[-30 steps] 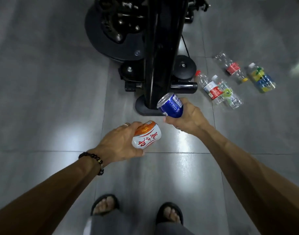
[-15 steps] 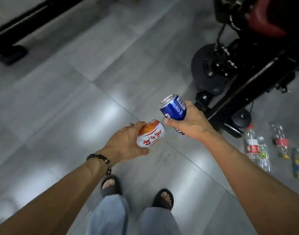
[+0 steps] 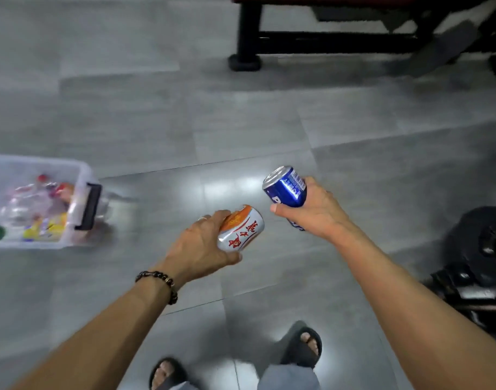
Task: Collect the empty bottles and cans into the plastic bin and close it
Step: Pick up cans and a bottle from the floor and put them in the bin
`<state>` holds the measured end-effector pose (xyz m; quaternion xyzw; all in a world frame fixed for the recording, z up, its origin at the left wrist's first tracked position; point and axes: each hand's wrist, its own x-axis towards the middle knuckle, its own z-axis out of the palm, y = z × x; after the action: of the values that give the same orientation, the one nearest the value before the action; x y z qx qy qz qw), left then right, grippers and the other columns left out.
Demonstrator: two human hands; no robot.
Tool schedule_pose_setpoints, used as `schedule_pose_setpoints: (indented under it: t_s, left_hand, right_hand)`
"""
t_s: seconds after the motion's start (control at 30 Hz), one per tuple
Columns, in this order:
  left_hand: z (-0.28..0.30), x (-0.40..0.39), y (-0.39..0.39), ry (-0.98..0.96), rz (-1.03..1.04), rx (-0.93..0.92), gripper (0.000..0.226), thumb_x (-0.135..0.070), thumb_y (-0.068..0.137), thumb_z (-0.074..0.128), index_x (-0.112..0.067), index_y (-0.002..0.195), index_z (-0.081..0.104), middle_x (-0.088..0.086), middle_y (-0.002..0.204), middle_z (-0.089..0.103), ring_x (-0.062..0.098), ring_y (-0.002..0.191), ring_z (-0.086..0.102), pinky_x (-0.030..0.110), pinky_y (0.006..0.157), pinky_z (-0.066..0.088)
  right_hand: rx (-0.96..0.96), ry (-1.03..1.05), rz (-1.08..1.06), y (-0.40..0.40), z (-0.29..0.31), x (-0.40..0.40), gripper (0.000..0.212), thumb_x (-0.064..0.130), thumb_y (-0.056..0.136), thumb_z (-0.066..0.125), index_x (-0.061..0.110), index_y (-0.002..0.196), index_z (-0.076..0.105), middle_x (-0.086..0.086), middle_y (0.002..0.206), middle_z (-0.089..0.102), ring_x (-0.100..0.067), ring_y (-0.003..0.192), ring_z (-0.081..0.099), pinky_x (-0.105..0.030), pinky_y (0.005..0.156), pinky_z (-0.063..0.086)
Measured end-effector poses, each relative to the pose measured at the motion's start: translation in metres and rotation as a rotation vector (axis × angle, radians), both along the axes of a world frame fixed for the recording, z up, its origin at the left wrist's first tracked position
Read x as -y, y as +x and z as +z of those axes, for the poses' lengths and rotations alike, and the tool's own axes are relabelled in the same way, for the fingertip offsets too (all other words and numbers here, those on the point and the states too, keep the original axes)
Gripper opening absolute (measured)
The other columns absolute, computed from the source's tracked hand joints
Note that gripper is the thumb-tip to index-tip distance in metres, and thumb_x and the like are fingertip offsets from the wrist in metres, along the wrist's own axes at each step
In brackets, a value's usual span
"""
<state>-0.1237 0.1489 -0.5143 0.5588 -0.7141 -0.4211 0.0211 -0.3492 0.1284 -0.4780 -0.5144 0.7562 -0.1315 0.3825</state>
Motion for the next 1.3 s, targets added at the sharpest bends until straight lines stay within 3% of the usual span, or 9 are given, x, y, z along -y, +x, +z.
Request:
schedule_pose_setpoints:
  t_s: [0.17,0.3,0.53,0.67,0.8,1.0,1.17,1.3]
  left_hand:
    - [0.0,-0.001,0.171,0.033,0.258,0.026,0.08,-0.046,0.066,0.075,-0.029,0.135,0.039,0.0,0.119,0.059,0.019,0.101,0.059,0.035,0.087,0.05]
    - [-0.006,0.002,0.287,0.04,0.464,0.053,0.076,-0.043,0.069,0.076,-0.029,0.135,0.04,-0.004,0.121,0.058,0.013,0.096,0.057,0.023,0.079,0.046]
    - [-0.058,0.029,0.42,0.094,0.767,0.138,0.08,-0.042,0.069,0.075,-0.028,0.137,0.034,0.003,0.12,0.055,0.023,0.105,0.057,0.034,0.085,0.05]
    - [-0.102,0.062,0.488,0.11,0.948,0.139,0.078,-0.043,0.071,0.074,-0.028,0.136,0.034,0.004,0.119,0.055,0.022,0.101,0.059,0.036,0.083,0.054]
    - [-0.138,0.093,0.539,0.124,1.099,0.134,0.072,-0.044,0.072,0.072,-0.027,0.131,0.036,0.001,0.113,0.055,0.018,0.094,0.058,0.032,0.074,0.055]
    - [-0.186,0.132,0.595,0.116,1.321,0.063,0.068,-0.046,0.073,0.071,-0.028,0.129,0.036,-0.001,0.111,0.057,0.018,0.09,0.061,0.037,0.077,0.057]
    - [-0.207,0.15,0.626,0.204,1.265,0.017,0.069,-0.049,0.076,0.068,-0.022,0.13,0.035,0.003,0.11,0.057,0.022,0.087,0.061,0.035,0.07,0.056]
    - [-0.198,0.149,0.637,0.276,1.113,0.067,0.056,-0.052,0.081,0.06,-0.019,0.125,0.047,0.005,0.119,0.058,0.025,0.097,0.059,0.038,0.08,0.051]
  right_hand:
    - [0.004,0.046,0.236,0.177,-0.008,0.05,0.064,0.06,0.051,0.072,0.031,0.104,0.051,0.006,0.093,0.067,-0.019,0.079,0.067,-0.038,0.073,0.056]
    - [0.021,0.054,0.43,0.312,-0.021,0.092,0.064,0.058,0.054,0.073,0.032,0.108,0.05,0.009,0.096,0.065,-0.017,0.08,0.067,-0.039,0.076,0.057]
    - [0.031,0.079,0.67,0.493,-0.086,0.161,0.072,0.056,0.058,0.077,0.027,0.118,0.048,0.005,0.108,0.064,-0.019,0.088,0.065,-0.04,0.081,0.055]
    - [0.013,0.085,0.804,0.589,-0.133,0.211,0.079,0.052,0.063,0.08,0.022,0.126,0.043,0.002,0.117,0.059,-0.018,0.097,0.059,-0.033,0.081,0.052]
    - [-0.05,0.098,0.906,0.662,-0.172,0.246,0.082,0.054,0.066,0.078,0.02,0.13,0.04,0.0,0.117,0.059,-0.019,0.095,0.059,-0.03,0.077,0.05]
    - [-0.187,0.041,0.934,0.742,-0.225,0.277,0.084,0.061,0.067,0.074,0.017,0.129,0.039,-0.005,0.119,0.058,-0.025,0.098,0.061,-0.034,0.077,0.051]
    - [-0.282,-0.019,0.99,0.78,-0.246,0.294,0.089,0.063,0.066,0.074,0.016,0.133,0.039,-0.008,0.126,0.053,-0.028,0.109,0.057,-0.042,0.088,0.049]
    - [-0.317,-0.001,0.988,0.786,-0.232,0.296,0.075,0.054,0.071,0.073,0.016,0.129,0.043,-0.008,0.122,0.052,-0.03,0.11,0.054,-0.044,0.089,0.047]
